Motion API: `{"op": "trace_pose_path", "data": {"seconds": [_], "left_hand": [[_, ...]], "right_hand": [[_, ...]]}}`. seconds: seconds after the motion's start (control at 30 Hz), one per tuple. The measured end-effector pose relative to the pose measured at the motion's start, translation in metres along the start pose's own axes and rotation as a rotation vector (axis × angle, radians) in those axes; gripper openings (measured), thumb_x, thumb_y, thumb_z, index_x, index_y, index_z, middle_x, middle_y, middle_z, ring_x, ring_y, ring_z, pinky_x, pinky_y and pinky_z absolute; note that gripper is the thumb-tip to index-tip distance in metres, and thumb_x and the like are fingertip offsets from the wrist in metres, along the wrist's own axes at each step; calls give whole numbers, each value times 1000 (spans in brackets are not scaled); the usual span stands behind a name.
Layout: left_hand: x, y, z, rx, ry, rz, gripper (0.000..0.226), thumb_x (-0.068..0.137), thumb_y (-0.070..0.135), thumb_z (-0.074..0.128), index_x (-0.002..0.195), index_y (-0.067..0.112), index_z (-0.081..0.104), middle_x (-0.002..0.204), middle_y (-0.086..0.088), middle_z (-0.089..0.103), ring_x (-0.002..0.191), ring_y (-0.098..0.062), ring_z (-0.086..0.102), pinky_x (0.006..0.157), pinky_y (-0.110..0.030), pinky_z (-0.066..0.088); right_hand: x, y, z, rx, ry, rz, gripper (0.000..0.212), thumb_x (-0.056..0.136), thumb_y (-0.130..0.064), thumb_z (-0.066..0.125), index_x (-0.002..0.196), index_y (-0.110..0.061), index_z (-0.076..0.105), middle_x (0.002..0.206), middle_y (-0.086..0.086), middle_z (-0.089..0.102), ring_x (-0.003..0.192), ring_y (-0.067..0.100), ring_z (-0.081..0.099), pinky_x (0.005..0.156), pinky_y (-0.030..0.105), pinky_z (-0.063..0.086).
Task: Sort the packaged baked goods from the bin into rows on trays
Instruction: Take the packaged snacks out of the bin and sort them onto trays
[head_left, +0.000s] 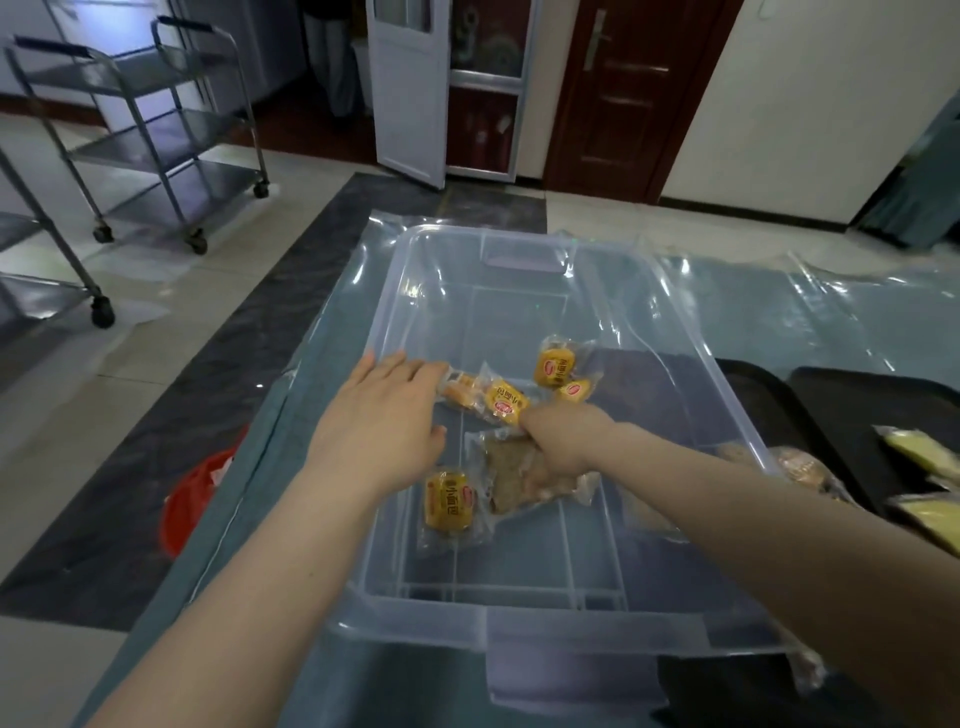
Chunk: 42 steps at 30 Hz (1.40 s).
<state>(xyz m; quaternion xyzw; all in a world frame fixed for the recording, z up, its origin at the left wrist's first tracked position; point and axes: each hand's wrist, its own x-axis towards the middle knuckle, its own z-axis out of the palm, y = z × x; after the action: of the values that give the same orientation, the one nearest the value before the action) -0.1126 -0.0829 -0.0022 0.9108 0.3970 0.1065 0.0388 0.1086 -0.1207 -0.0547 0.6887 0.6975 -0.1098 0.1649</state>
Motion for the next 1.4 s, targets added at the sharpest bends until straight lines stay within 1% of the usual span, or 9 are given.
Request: {"op": "trace_pose_path", "data": {"seconds": [0.2, 0.33, 0.5, 0.67, 0.8, 0.97, 1.23, 1.3, 1.4], "left_hand": [[-1, 1, -3, -29, 7, 14, 62, 89, 34, 53, 145, 25, 28, 147, -1, 40, 138, -20, 29, 116, -35, 6], [-3, 3, -5, -31, -16, 57, 63, 90, 36, 53, 146, 29, 23, 151, 4, 32, 143, -16, 18, 116, -37, 1], [-1, 19, -16, -119, -37, 212, 67, 92, 41, 51, 146, 41, 12, 157, 12, 10, 143, -5, 1, 115, -30, -5], [-1, 80, -49, -471, 71, 243, 65, 83, 50, 54, 137, 54, 19, 141, 28, 24, 130, 9, 23, 105, -18, 22], [3, 145, -57, -635, 117, 240, 64, 71, 64, 48, 130, 63, 24, 143, 29, 32, 128, 11, 30, 101, -19, 28], [23, 243, -35, -770, 155, 208, 56, 85, 37, 59, 131, 56, 33, 136, 33, 39, 126, 11, 37, 99, -16, 31], [58, 387, 15, -823, 29, 263, 52, 86, 35, 59, 129, 55, 38, 133, 33, 43, 125, 14, 36, 104, -20, 31], [71, 412, 29, -811, -17, 265, 51, 86, 35, 58, 128, 54, 37, 132, 32, 44, 125, 12, 38, 105, -23, 32], [93, 444, 51, -836, -84, 286, 49, 87, 33, 59, 127, 54, 40, 130, 32, 47, 122, 13, 40, 105, -24, 33]], "right_hand": [[-37, 13, -44, 386, 159, 94, 61, 64, -64, 75, 95, -22, 44, 82, -8, 54, 74, 10, 54, 56, 28, 39], [-72, 21, -46, 634, 214, 124, 32, 83, -31, 65, 104, -18, 44, 93, 0, 58, 85, 18, 60, 71, 33, 50], [-119, 30, -33, 855, 561, 163, 26, 83, -15, 67, 98, -31, 52, 89, -17, 57, 83, -1, 55, 67, 13, 41], [-161, 54, -30, 1154, 822, 138, 30, 74, -15, 80, 88, -34, 63, 87, -12, 68, 84, 2, 65, 83, 27, 53], [-194, 94, -23, 1303, 932, 150, 27, 74, -13, 80, 86, -32, 65, 86, -10, 70, 88, 10, 67, 86, 39, 55], [-248, 171, 3, 1271, 920, 150, 26, 75, -23, 78, 94, -28, 61, 94, -9, 72, 86, 6, 68, 80, 36, 57], [-310, 301, 81, 1402, 901, 332, 23, 79, -19, 74, 92, -25, 56, 89, -6, 68, 84, 10, 68, 76, 38, 58], [-320, 324, 106, 1472, 887, 389, 23, 79, -14, 71, 92, -25, 55, 94, -2, 69, 88, 14, 68, 75, 38, 57], [-337, 352, 138, 1572, 926, 492, 39, 78, 5, 57, 78, -34, 58, 85, -9, 69, 79, 5, 68, 60, 23, 51]]}}
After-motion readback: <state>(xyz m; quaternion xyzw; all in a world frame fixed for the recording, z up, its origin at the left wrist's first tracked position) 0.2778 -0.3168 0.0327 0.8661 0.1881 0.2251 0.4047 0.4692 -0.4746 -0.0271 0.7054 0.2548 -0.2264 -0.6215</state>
